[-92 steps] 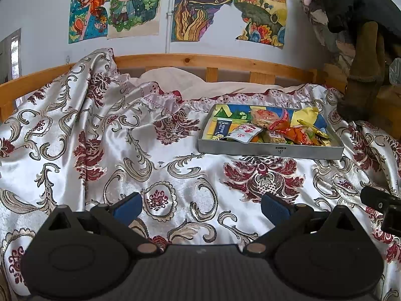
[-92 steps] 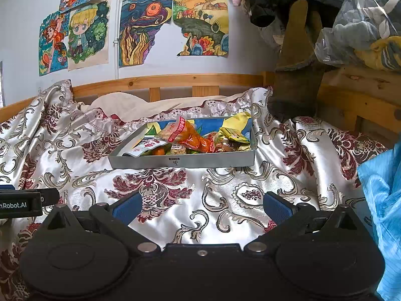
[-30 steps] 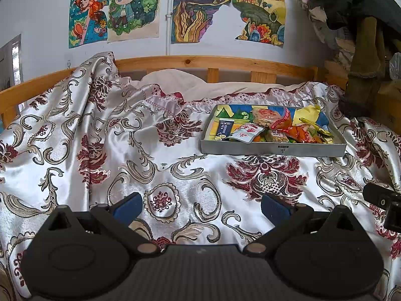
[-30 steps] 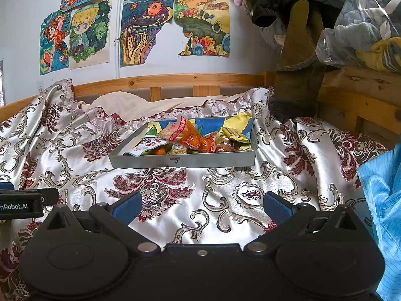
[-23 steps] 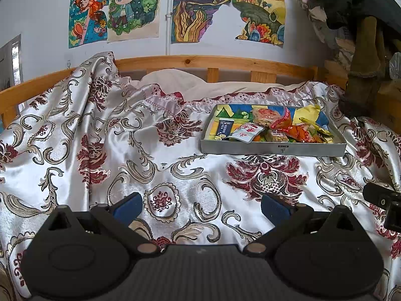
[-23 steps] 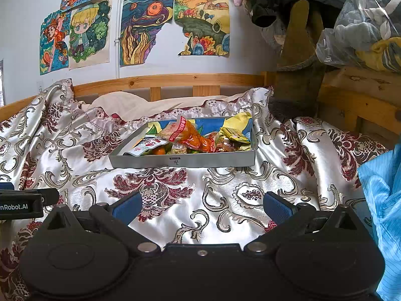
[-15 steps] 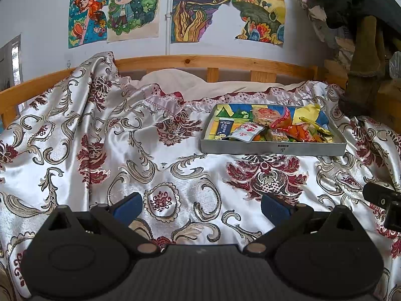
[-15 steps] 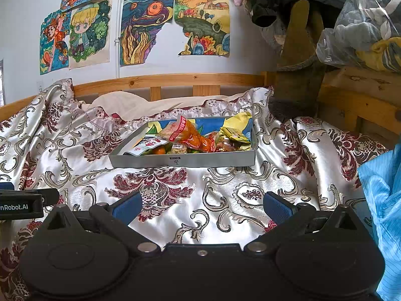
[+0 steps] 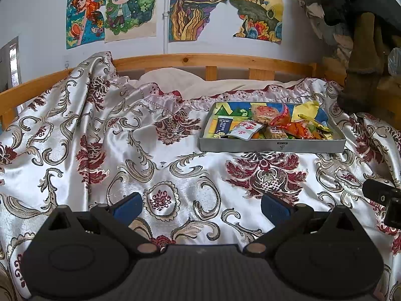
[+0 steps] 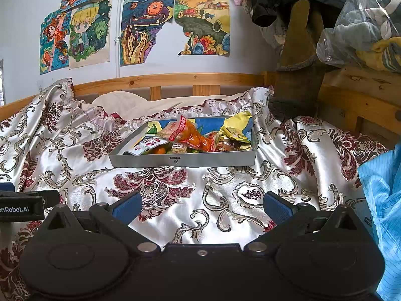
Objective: Organize snacks
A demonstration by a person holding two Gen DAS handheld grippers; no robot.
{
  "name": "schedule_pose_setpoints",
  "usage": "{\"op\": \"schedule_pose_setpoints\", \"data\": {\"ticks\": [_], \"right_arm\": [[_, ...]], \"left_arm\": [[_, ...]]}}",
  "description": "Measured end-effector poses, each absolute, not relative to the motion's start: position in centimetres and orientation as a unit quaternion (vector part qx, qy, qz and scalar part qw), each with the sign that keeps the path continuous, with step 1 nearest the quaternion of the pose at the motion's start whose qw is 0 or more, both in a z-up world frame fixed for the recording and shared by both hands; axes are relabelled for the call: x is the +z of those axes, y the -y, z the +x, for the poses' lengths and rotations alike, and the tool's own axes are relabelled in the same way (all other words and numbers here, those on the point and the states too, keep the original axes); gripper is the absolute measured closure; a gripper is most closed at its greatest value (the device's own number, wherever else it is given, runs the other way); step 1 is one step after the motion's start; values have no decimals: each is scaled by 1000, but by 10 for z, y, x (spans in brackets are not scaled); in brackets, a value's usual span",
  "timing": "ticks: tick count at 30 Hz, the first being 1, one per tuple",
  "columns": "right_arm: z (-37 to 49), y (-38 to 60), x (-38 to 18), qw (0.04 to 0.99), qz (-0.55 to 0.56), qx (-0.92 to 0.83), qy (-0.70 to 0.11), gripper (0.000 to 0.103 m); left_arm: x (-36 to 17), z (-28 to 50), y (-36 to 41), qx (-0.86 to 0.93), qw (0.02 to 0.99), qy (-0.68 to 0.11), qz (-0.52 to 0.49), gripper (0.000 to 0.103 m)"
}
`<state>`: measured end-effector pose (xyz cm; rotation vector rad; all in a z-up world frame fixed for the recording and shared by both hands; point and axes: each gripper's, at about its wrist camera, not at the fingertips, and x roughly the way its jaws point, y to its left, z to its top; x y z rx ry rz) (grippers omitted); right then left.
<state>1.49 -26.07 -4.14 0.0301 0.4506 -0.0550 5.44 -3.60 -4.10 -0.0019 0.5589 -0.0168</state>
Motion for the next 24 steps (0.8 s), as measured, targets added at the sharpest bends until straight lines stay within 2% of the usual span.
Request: {"op": "schedule_pose_setpoints", "data": {"ticks": [24], "right_arm": [[15,260,-41,974,14,-28,-224,1]], "left_arm": [[-43,60,35,13,951,-309,18,0]]}}
